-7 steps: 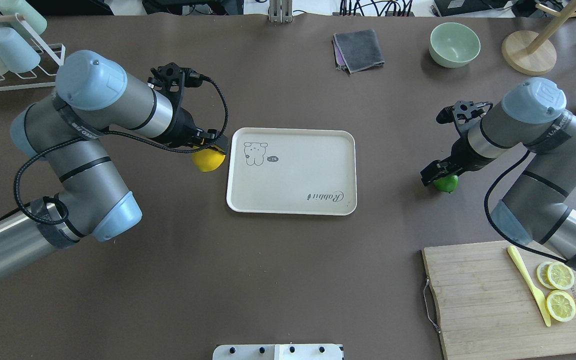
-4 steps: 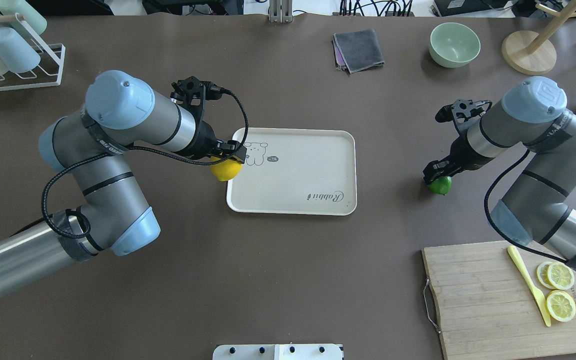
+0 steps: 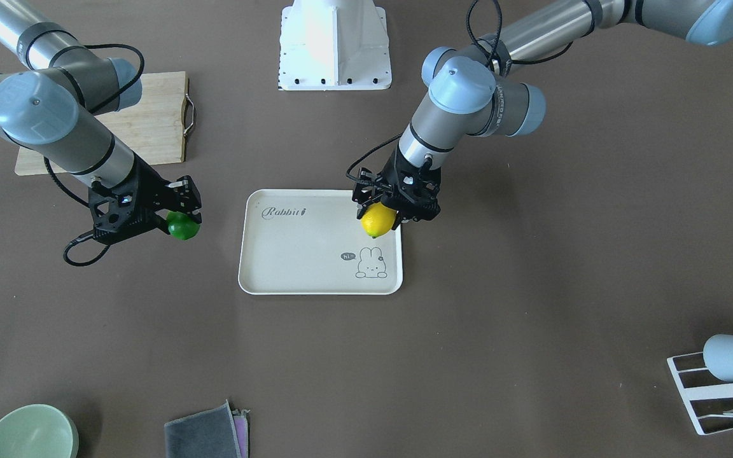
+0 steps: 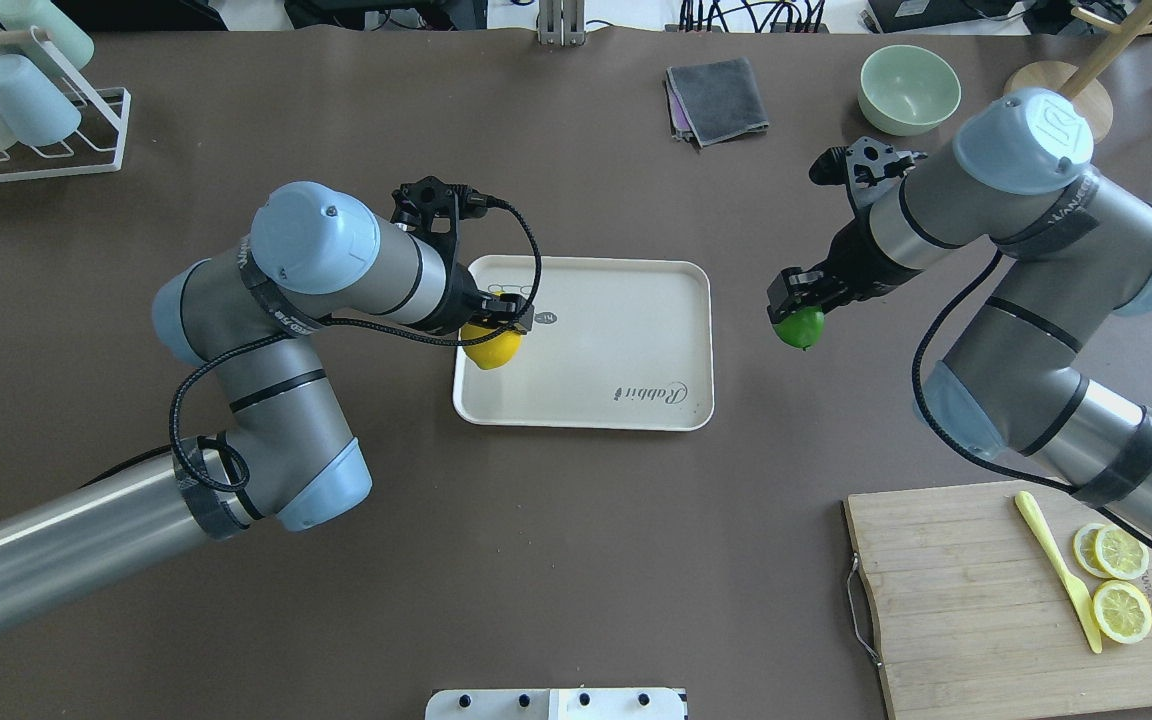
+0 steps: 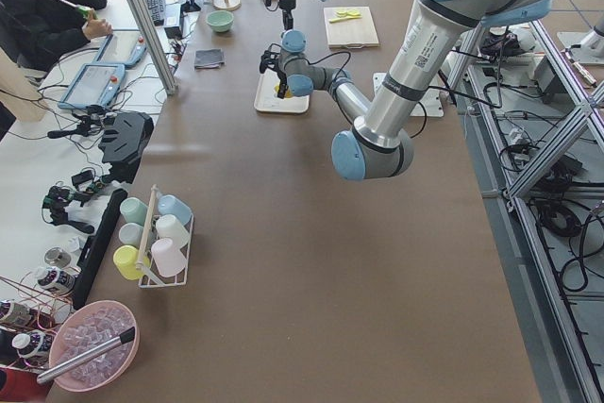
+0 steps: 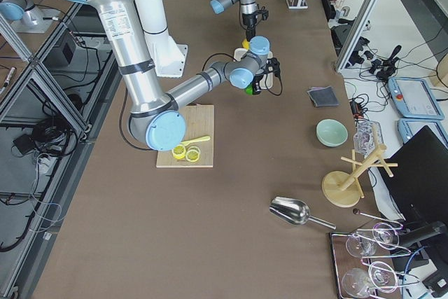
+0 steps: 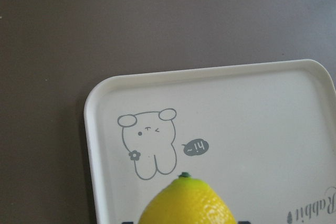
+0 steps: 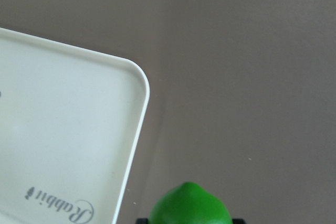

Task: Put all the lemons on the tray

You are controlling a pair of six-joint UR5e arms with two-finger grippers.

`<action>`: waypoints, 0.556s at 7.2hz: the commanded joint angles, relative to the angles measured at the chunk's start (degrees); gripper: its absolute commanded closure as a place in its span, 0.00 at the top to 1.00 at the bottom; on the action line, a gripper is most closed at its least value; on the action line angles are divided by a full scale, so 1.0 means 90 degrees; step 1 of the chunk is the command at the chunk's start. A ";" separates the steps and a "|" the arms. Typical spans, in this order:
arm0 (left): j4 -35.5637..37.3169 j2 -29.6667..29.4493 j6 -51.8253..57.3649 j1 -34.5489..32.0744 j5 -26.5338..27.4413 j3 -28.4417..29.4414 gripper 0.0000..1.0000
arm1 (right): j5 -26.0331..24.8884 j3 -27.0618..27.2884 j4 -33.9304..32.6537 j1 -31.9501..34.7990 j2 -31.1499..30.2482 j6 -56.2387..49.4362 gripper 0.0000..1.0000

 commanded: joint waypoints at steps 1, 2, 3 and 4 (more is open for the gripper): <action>-0.0035 -0.0306 -0.0219 0.0236 0.0526 0.0360 0.00 | -0.0208 -0.0457 0.0010 -0.0235 0.0622 0.0301 0.00; -0.0045 -0.0385 -0.0221 0.0247 0.0537 0.0478 0.00 | -0.0393 -0.0711 0.0039 -0.0371 0.0896 0.0494 0.00; -0.0045 -0.0377 -0.0211 0.0237 0.0566 0.0518 0.59 | -0.0482 -0.0761 0.0039 -0.0489 0.1053 0.0738 0.00; -0.0045 -0.0396 -0.0221 0.0247 0.0895 0.0518 0.97 | -0.0570 -0.0762 0.0059 -0.0625 0.1113 0.0885 0.00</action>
